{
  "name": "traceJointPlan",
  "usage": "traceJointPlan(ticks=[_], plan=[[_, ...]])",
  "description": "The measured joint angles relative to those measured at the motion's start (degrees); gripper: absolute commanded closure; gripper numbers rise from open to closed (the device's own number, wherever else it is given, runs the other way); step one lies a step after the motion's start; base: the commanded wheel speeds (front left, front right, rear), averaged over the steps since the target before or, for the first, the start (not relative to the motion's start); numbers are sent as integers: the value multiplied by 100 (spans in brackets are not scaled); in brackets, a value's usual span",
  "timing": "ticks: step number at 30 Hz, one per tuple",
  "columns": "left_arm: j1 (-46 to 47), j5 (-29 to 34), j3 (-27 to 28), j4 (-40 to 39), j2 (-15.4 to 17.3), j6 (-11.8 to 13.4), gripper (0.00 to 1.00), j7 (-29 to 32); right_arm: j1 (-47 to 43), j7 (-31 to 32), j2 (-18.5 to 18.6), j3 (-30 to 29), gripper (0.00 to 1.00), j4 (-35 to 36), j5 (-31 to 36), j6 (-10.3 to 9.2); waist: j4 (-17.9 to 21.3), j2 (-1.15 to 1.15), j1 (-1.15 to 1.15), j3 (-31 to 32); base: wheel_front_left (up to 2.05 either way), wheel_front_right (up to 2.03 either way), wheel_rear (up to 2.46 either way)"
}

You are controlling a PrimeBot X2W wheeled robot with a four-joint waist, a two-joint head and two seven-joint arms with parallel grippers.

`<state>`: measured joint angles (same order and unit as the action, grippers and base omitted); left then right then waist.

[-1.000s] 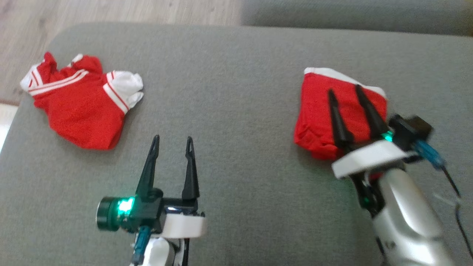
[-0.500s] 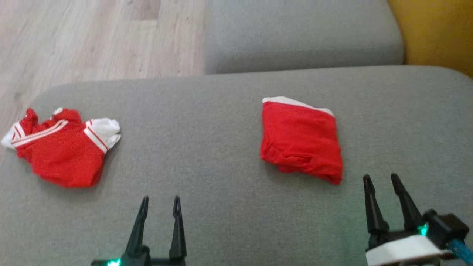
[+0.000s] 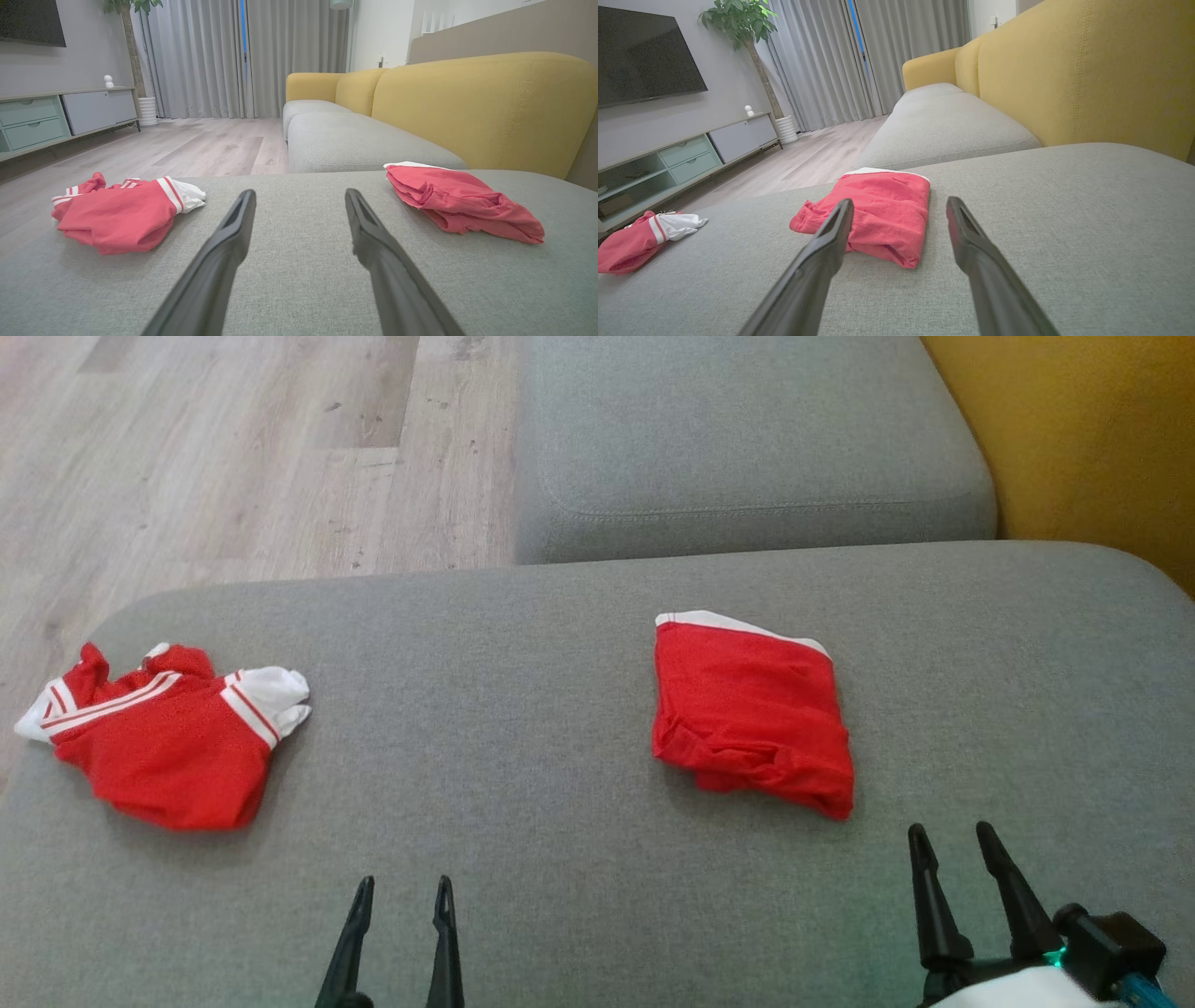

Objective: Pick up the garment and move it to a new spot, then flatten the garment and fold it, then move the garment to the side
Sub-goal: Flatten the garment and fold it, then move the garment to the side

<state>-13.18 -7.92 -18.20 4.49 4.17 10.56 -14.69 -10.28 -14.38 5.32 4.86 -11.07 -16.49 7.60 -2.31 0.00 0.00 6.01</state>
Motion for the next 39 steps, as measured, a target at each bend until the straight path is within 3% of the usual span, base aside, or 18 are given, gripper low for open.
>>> traceJointPlan(ticks=[16, 26, 33, 39], plan=[[0, 45, 131, 46, -43, -49, 0, 0, -12, 0, -15, 26, 0, -30, -15, 0, 46, 0, 0, 51, 0, 0, 0], [70, 87, 101, 18, -63, -49, 0, 0, 73, 1, 102, 111, 0, -246, -85, 0, 14, 0, 0, -230, 0, 0, 0], [409, 89, -84, -97, -80, -37, 0, 0, 1111, 53, 308, 257, 0, -961, -389, 0, -64, 0, 1, -677, 0, 0, 0], [833, 12, -265, -120, -90, 63, 0, 0, 2286, 667, 474, 275, 0, -1478, -844, 0, -171, 0, 3, -1151, 0, 0, 0]])
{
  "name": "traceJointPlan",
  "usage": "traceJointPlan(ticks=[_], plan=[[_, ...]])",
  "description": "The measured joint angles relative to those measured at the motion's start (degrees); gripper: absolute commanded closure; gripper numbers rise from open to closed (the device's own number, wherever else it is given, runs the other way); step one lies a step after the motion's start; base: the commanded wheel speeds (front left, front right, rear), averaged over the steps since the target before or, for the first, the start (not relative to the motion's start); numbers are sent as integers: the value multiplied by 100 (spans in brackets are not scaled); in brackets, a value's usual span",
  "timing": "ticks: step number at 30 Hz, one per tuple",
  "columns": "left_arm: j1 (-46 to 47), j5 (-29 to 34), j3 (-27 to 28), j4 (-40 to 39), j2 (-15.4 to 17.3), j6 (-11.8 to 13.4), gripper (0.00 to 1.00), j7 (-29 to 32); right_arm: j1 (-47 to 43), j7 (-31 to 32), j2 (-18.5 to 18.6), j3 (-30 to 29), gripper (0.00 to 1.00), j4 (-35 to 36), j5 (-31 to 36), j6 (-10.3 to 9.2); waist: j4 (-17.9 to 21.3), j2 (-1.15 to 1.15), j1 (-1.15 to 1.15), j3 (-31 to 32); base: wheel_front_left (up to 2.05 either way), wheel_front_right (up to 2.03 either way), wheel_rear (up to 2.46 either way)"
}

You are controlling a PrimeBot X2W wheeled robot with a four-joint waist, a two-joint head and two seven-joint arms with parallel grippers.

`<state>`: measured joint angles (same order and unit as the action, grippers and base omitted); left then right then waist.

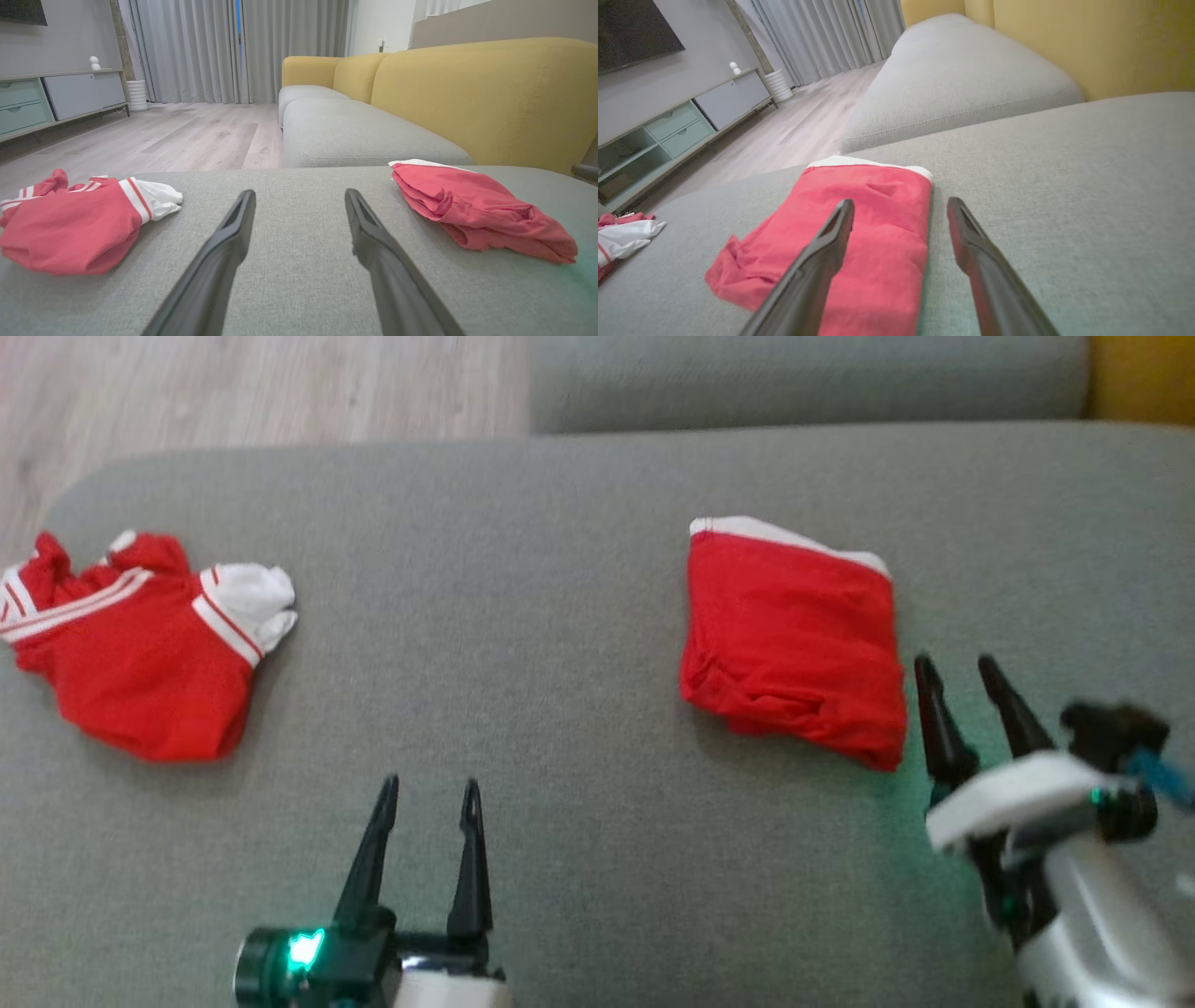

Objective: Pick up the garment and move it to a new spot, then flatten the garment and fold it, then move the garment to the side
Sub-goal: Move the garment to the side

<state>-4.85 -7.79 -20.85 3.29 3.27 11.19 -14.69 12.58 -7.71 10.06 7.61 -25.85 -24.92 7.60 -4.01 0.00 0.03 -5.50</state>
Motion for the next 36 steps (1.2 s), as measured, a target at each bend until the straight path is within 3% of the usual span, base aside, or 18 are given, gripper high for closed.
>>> traceJointPlan(ticks=[7, 15, 16, 17, 18, 23, 29, 36], plan=[[385, -32, -165, -8, -9, 44, 0, 0, 877, 972, 80, -26, 0, -770, -825, 0, -188, 0, -1, -420, 0, 0, 0], [592, -54, -211, -3, -11, 99, 0, 0, 1355, 1623, 168, -113, 0, -1468, -951, 0, -351, 0, -1, -685, 0, 0, 0], [606, -54, -213, -3, -11, 100, 0, 0, 1388, 1709, 164, -73, 31, -1504, -996, 0, -359, 0, -2, -711, 0, 0, 0], [610, -55, -216, -3, -12, 124, 0, -1, 1434, 1825, 163, 1, 92, -1468, -1118, 0, -357, 0, -2, -751, 0, 0, 0], [611, -55, -218, -3, -12, 134, 0, 0, 1445, 1846, 164, 46, 100, -1441, -1191, 0, -348, 0, -2, -763, 0, 0, 0], [626, -55, -211, -5, -13, 143, 0, 0, 1444, 1795, 365, 224, 100, -1256, -1167, 0, -231, 0, -2, -811, 0, 0, 0], [765, -32, -167, -76, -14, 133, 0, 0, 1516, 1836, 1290, 189, 100, -929, -861, 0, 34, 0, -3, -998, 0, 0, 0], [1122, 193, -124, -158, -16, -66, 0, -1, 1844, 2051, 2193, 82, 100, -553, -711, 0, 364, 0, -2, -1498, 0, 0, 0]])
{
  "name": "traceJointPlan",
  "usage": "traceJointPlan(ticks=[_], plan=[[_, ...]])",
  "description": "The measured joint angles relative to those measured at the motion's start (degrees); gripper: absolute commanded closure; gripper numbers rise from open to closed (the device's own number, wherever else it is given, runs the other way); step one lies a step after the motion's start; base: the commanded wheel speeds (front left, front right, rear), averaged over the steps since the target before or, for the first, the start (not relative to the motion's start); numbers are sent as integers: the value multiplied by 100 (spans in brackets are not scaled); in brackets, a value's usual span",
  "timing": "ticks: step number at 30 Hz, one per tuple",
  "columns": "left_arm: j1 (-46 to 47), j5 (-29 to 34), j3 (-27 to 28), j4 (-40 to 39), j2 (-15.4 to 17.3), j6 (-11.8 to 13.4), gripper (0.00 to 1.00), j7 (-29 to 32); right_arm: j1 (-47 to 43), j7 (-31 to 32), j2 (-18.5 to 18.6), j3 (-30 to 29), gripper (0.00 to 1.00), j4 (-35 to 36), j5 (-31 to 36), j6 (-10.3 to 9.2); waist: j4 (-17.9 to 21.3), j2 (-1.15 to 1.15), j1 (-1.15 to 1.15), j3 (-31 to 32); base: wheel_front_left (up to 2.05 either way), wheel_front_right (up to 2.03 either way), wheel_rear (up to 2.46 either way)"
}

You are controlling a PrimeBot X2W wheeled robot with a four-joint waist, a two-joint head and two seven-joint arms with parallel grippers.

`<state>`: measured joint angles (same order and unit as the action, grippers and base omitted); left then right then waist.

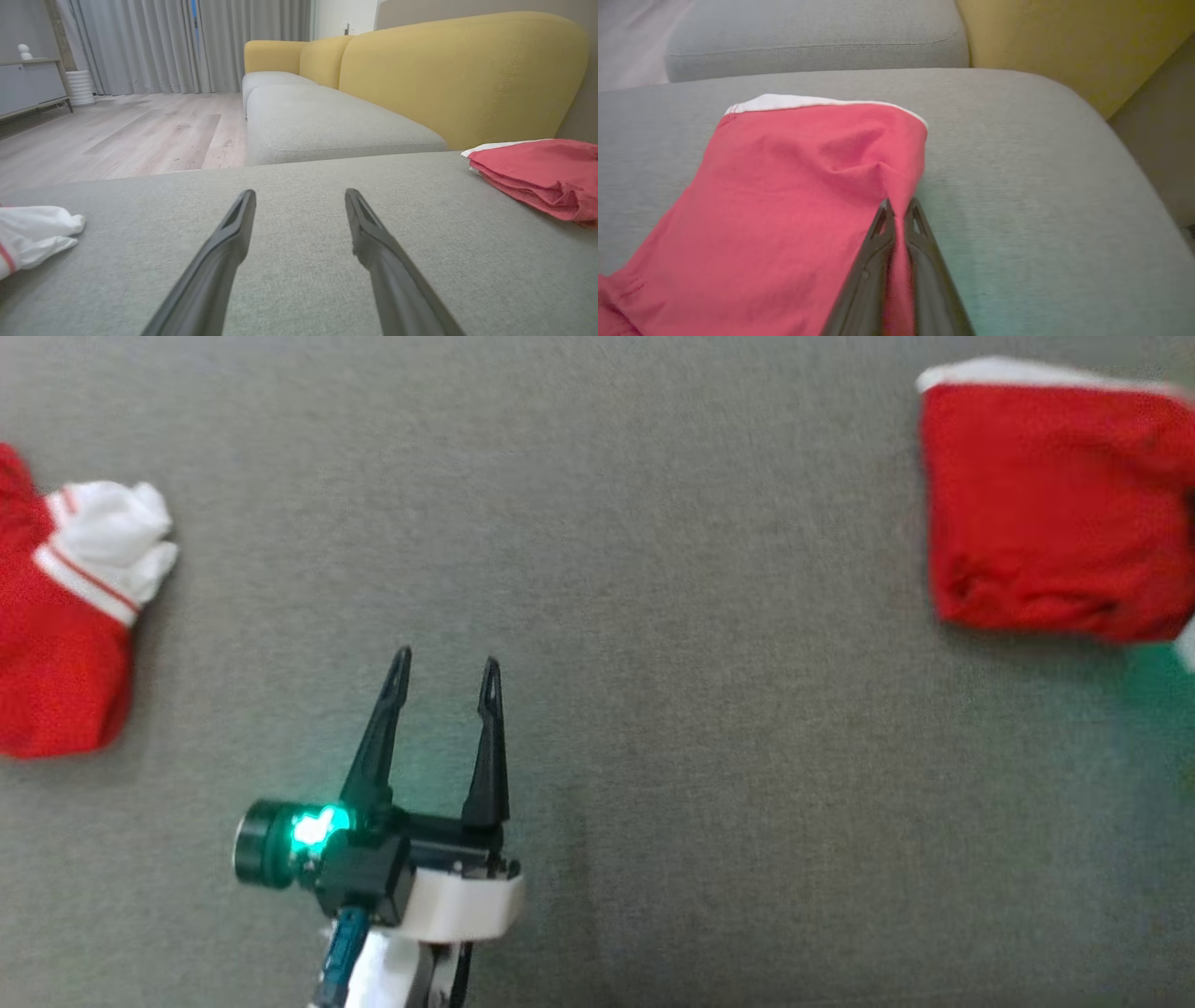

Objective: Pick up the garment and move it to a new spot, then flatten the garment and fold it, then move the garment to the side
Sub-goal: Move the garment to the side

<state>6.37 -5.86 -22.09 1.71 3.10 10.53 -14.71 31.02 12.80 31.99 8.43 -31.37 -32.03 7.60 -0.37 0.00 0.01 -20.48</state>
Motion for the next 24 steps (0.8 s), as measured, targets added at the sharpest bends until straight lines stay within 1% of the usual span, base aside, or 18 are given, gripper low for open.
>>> traceJointPlan(ticks=[3, 6, 10, 11, 12, 13, 14, 18, 21, 24], plan=[[193, 98, 11, -7, 2, -55, 0, 0, 188, 8, 288, -87, 100, 8, 88, 0, 128, 0, 0, -260, 0, 0, 0], [362, 187, 26, -16, 8, -129, 0, 0, 404, 2, 471, -145, 100, -63, 193, 0, 250, 0, 1, -511, 0, 0, 0], [516, 241, 37, -27, 10, -155, 0, 0, 714, -137, 550, -232, 100, -246, 469, 0, 391, 0, 1, -789, 0, 0, 0], [542, 241, 40, -29, 10, -156, 0, 0, 790, -199, 559, -257, 94, -299, 591, 0, 422, 0, 1, -846, 0, 0, 0], [561, 243, 40, -29, 10, -176, 0, 0, 867, -267, 563, -292, 72, -357, 710, 0, 449, 0, 1, -895, 0, 0, 0], [577, 254, 40, -29, 10, -198, 0, 0, 946, -348, 563, -350, 23, -434, 845, 0, 473, 0, 1, -937, 0, 0, 0], [597, 275, 38, -27, 10, -199, 0, 0, 1024, -444, 559, -417, 0, -509, 984, 0, 493, 0, 0, -969, 0, 0, 0], [667, 286, 34, -9, 8, -247, 0, 0, 1291, -937, 425, -776, 0, -758, 1631, 0, 498, 0, 0, -997, 0, 0, 0], [667, 283, 33, 11, 9, -247, 0, 0, 1315, -1306, 182, -1005, 0, -858, 2114, 0, 456, 0, 0, -911, 0, 0, 0], [663, 279, 35, 63, 5, -244, 0, 0, 1274, -1633, -141, -1132, 0, -864, 2328, 0, 407, 0, 0, -746, 0, 0, 0]])
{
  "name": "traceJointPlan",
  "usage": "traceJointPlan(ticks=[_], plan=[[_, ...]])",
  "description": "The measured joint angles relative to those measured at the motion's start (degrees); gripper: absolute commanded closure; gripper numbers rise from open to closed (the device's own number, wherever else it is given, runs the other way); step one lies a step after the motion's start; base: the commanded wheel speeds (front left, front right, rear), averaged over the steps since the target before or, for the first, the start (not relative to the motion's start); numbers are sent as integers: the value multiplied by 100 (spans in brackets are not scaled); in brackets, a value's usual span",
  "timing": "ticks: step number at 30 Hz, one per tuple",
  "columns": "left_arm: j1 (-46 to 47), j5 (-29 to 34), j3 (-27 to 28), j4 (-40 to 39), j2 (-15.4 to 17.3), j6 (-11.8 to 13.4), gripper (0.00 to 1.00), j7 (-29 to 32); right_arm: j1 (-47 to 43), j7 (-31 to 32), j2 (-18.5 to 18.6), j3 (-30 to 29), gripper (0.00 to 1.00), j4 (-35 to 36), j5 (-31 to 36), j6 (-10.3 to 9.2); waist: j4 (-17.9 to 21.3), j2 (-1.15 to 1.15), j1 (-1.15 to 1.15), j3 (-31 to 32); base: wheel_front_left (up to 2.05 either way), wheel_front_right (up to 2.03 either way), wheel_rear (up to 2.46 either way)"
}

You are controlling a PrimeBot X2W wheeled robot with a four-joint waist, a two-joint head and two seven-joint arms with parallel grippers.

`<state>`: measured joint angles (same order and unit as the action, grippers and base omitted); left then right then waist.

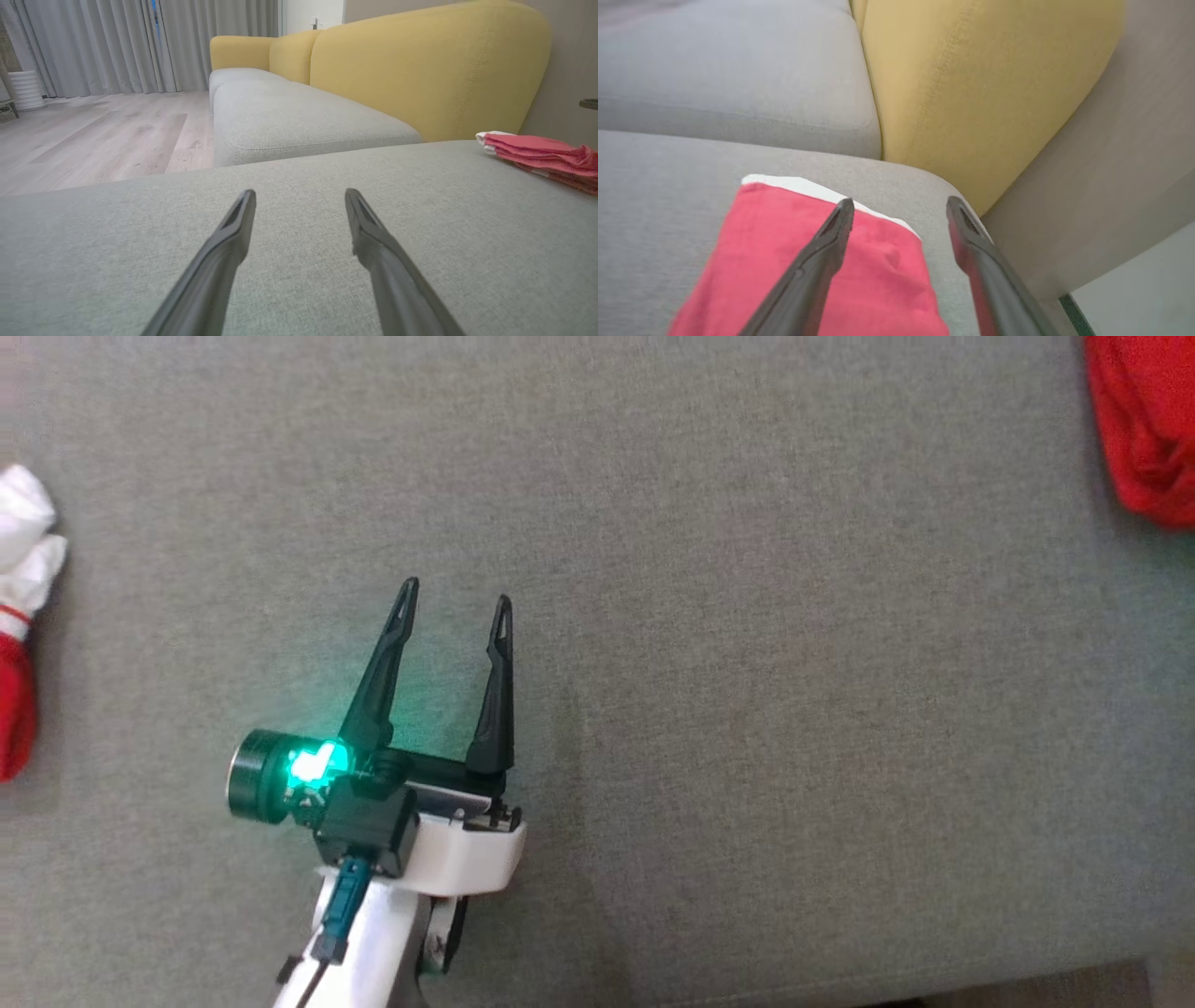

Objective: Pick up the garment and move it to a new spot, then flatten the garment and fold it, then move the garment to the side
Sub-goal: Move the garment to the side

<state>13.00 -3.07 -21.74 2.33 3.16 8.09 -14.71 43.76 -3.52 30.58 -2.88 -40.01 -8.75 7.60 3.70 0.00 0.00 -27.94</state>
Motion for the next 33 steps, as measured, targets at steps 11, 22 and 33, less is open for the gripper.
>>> traceJointPlan(ticks=[11, 22, 33], plan=[[-671, -415, 118, 287, -10, 201, 0, 0, -1512, -592, -1484, 894, 0, 1021, -583, 0, -146, 0, -2, 1214, 0, 0, 0], [-1546, -702, 309, 310, -11, 409, 0, 0, -3623, -1069, -2025, 1735, 0, 1651, -1151, 0, -384, 0, -3, 2612, 0, 0, 0], [-2310, -633, 522, 253, -3, 326, 0, 1, -5095, -1071, -2617, 853, 0, 2502, -399, 0, -648, 0, -2, 3296, 0, 0, 0]])
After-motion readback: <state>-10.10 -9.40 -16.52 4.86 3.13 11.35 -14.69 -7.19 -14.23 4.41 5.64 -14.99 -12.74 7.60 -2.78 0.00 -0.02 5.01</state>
